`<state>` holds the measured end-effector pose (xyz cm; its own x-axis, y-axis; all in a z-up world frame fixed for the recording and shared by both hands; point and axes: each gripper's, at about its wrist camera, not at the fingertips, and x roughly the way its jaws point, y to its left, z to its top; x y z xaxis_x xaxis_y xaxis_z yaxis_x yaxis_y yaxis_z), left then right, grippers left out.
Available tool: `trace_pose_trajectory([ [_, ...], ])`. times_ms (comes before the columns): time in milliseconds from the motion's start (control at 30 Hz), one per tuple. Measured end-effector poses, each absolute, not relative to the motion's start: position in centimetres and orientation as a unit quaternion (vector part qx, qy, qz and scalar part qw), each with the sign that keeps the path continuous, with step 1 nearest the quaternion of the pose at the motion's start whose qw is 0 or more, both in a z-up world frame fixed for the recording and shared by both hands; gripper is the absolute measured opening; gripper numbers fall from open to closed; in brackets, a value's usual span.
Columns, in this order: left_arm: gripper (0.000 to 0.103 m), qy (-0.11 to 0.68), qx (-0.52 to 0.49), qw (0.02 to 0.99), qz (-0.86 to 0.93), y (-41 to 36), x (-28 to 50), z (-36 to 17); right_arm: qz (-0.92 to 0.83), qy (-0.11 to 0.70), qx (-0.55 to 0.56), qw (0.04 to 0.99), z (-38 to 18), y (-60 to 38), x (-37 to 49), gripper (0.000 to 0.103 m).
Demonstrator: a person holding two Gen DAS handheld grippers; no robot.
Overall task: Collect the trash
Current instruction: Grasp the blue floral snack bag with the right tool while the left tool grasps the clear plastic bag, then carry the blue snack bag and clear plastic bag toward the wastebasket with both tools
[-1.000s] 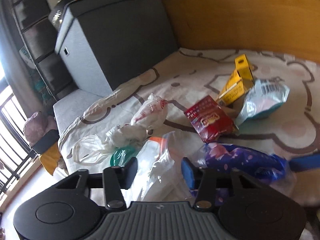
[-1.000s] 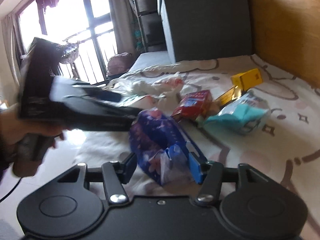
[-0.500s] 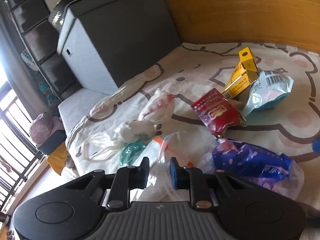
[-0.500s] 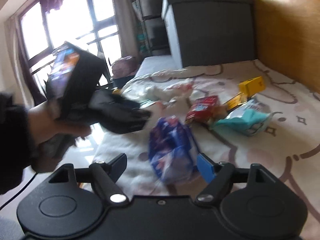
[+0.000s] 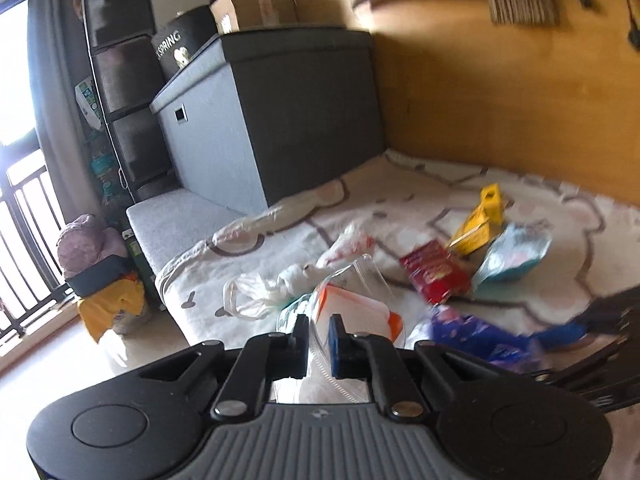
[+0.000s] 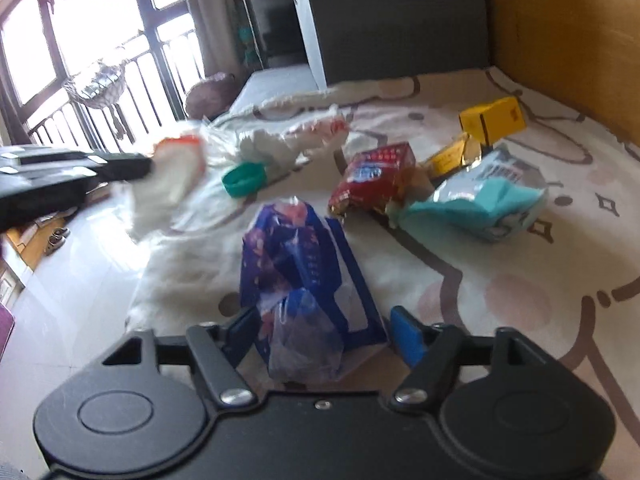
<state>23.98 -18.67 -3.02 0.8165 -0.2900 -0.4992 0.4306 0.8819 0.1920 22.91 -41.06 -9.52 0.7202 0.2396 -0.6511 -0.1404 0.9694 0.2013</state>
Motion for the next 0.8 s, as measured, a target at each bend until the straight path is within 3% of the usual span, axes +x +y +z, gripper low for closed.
trace_pose_trajectory([
  [133, 0.011, 0.229, 0.1, 0.946, -0.206, -17.4, 22.5, -1.5, 0.097, 0.369, 0.054, 0.923, -9.6, -40.5, 22.4, 0.052],
  [300, 0.011, 0.228, 0.012, 0.947, -0.225, -16.2, 20.8, -0.6, 0.084, 0.368, 0.058, 0.924, -8.9, -40.3, 21.1, 0.029],
  [400, 0.011, 0.235, -0.072, 0.938, -0.243, -15.4, 19.8, -1.2, 0.066, 0.353, 0.067, 0.931, -7.6, -40.6, 19.9, 0.023],
  [600, 0.011, 0.275, -0.173, 0.91, -0.259, -14.8, 17.9, -4.5, 0.046, 0.317, 0.1, 0.942, -5.1, -41.5, 17.2, 0.021],
  [800, 0.015, 0.283, -0.183, 0.903, -0.265, -13.7, 15.9, -5.4, 0.093, 0.325, 0.087, 0.937, -4.5, -38.9, 16.1, 0.021],
])
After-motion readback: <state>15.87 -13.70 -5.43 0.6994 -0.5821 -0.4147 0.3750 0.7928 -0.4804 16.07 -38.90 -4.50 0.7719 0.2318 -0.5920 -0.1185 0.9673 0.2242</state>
